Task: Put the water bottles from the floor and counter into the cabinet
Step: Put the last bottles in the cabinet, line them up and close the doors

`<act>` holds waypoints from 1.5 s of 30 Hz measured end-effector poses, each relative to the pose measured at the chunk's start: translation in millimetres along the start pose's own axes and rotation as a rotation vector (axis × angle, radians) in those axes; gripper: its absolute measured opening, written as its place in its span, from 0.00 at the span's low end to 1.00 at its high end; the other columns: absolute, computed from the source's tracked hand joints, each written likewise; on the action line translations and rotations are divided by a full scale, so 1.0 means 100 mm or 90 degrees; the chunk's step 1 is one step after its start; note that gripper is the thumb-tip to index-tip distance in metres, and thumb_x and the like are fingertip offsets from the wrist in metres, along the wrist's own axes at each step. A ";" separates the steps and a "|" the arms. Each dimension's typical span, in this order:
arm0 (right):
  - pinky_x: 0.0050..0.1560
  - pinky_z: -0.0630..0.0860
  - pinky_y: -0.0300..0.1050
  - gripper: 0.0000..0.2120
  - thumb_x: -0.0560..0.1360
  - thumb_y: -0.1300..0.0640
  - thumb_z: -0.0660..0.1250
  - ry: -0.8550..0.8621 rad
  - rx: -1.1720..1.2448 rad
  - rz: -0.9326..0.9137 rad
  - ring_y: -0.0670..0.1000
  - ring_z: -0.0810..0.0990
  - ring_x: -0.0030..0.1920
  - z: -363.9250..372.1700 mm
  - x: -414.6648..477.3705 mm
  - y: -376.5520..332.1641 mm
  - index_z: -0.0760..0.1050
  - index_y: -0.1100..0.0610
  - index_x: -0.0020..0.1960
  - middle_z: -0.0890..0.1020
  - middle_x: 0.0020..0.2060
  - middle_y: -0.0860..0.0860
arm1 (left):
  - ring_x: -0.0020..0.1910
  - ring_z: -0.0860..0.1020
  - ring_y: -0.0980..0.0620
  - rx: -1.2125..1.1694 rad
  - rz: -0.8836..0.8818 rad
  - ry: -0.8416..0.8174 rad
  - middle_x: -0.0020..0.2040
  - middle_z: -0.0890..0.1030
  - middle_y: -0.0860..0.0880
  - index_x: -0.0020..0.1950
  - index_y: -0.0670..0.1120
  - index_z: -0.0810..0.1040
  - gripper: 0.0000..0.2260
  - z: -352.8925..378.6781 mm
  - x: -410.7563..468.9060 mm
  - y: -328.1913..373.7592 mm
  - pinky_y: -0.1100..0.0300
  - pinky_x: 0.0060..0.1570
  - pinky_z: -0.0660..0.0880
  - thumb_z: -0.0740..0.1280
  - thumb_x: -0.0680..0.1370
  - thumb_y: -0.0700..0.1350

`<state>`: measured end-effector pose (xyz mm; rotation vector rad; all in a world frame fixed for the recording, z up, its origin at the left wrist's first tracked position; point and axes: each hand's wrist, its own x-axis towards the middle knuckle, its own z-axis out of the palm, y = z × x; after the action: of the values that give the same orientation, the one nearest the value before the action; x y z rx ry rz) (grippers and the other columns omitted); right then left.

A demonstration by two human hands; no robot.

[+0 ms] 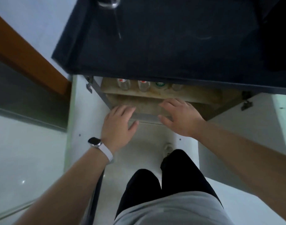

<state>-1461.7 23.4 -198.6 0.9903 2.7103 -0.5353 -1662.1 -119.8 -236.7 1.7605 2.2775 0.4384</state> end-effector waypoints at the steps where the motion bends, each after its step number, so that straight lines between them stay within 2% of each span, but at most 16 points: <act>1: 0.71 0.61 0.52 0.27 0.81 0.39 0.51 -0.001 -0.005 0.006 0.52 0.62 0.73 -0.13 -0.17 -0.09 0.61 0.50 0.75 0.65 0.74 0.48 | 0.66 0.73 0.42 0.013 0.012 -0.007 0.67 0.78 0.45 0.70 0.45 0.76 0.21 -0.17 -0.10 0.07 0.46 0.62 0.72 0.69 0.79 0.51; 6: 0.73 0.59 0.52 0.27 0.81 0.38 0.50 0.006 -0.026 0.052 0.52 0.60 0.74 -0.68 -0.96 -0.49 0.61 0.49 0.76 0.64 0.75 0.48 | 0.65 0.74 0.43 0.070 0.084 -0.038 0.65 0.78 0.47 0.69 0.47 0.77 0.24 -0.91 -0.54 0.43 0.46 0.60 0.73 0.58 0.78 0.57; 10: 0.73 0.58 0.50 0.29 0.80 0.37 0.49 0.023 -0.051 0.079 0.51 0.59 0.75 -0.99 -1.50 -0.74 0.58 0.47 0.77 0.62 0.75 0.47 | 0.69 0.73 0.42 0.083 0.125 -0.038 0.68 0.77 0.45 0.70 0.47 0.76 0.21 -1.31 -0.79 0.68 0.44 0.64 0.73 0.64 0.80 0.55; 13: 0.72 0.58 0.49 0.29 0.80 0.36 0.48 0.056 -0.082 0.099 0.50 0.59 0.74 -1.13 -1.81 -0.80 0.57 0.47 0.78 0.62 0.75 0.46 | 0.70 0.73 0.41 0.085 0.166 -0.007 0.69 0.77 0.45 0.69 0.47 0.77 0.20 -1.49 -0.87 0.88 0.43 0.63 0.73 0.68 0.79 0.53; 20: 0.73 0.58 0.50 0.28 0.80 0.36 0.48 0.140 -0.079 0.137 0.50 0.60 0.74 -1.33 -2.51 -0.68 0.59 0.47 0.76 0.64 0.74 0.45 | 0.71 0.72 0.45 0.107 0.253 0.014 0.69 0.76 0.48 0.72 0.48 0.74 0.24 -1.59 -0.88 1.50 0.46 0.66 0.72 0.58 0.81 0.57; 24: 0.73 0.57 0.50 0.28 0.80 0.35 0.48 0.161 -0.078 0.182 0.51 0.60 0.75 -1.34 -2.88 -0.36 0.60 0.46 0.76 0.64 0.74 0.46 | 0.68 0.75 0.43 0.139 0.330 0.035 0.66 0.79 0.47 0.69 0.46 0.77 0.24 -1.56 -0.83 1.99 0.44 0.63 0.74 0.56 0.80 0.57; 28: 0.72 0.60 0.51 0.31 0.76 0.35 0.43 0.187 -0.091 0.212 0.52 0.63 0.73 -1.39 -3.37 -0.01 0.62 0.47 0.74 0.67 0.72 0.47 | 0.69 0.74 0.44 0.146 0.396 0.058 0.68 0.79 0.47 0.70 0.47 0.76 0.21 -1.45 -0.71 2.56 0.45 0.65 0.73 0.62 0.81 0.55; 31: 0.68 0.66 0.54 0.31 0.76 0.35 0.46 0.207 -0.100 0.255 0.55 0.69 0.69 -1.43 -3.87 0.41 0.68 0.50 0.71 0.73 0.69 0.50 | 0.69 0.75 0.44 0.127 0.444 0.056 0.67 0.79 0.47 0.70 0.47 0.77 0.21 -1.34 -0.67 3.23 0.47 0.65 0.73 0.65 0.80 0.54; 35: 0.62 0.73 0.56 0.27 0.76 0.38 0.52 0.263 -0.095 0.312 0.58 0.76 0.63 -1.46 -4.57 1.03 0.75 0.52 0.66 0.79 0.62 0.52 | 0.66 0.77 0.43 0.120 0.526 0.054 0.64 0.81 0.47 0.67 0.46 0.80 0.22 -1.12 -0.66 4.19 0.46 0.63 0.74 0.60 0.80 0.56; 42: 0.66 0.69 0.54 0.28 0.77 0.37 0.52 0.317 -0.080 0.414 0.57 0.73 0.66 -1.43 -5.87 2.00 0.73 0.51 0.68 0.76 0.65 0.51 | 0.63 0.78 0.43 0.113 0.659 0.073 0.62 0.82 0.46 0.64 0.45 0.81 0.21 -0.58 -0.70 5.86 0.47 0.60 0.76 0.60 0.78 0.55; 45: 0.64 0.70 0.55 0.27 0.77 0.37 0.53 0.337 -0.079 0.462 0.58 0.74 0.65 -1.35 -6.41 2.33 0.74 0.51 0.67 0.77 0.64 0.52 | 0.63 0.78 0.43 0.091 0.710 0.075 0.62 0.82 0.46 0.64 0.45 0.81 0.21 -0.36 -0.79 6.52 0.49 0.60 0.73 0.61 0.78 0.55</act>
<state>-836.1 -128.3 62.7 2.1665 2.4336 0.0462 -1069.1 -47.7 37.9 3.0106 1.1653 0.5506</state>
